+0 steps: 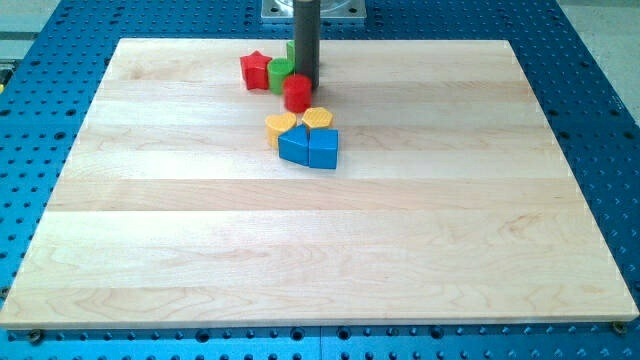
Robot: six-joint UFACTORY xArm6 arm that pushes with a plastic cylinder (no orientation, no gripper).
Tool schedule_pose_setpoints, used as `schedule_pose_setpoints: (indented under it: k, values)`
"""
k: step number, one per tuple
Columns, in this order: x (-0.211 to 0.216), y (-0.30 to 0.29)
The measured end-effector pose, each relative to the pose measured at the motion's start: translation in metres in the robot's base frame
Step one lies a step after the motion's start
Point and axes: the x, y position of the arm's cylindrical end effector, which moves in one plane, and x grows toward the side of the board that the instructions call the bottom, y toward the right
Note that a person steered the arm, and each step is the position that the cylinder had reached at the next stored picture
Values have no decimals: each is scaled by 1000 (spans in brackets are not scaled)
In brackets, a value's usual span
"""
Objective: Slide the red circle to the left
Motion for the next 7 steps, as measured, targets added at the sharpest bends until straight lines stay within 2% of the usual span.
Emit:
schedule_pose_setpoints:
  k: [1, 2, 3, 4, 7]
  values:
    - [15, 6]
    - [20, -62]
    - [50, -146]
    - [0, -135]
    - [110, -86]
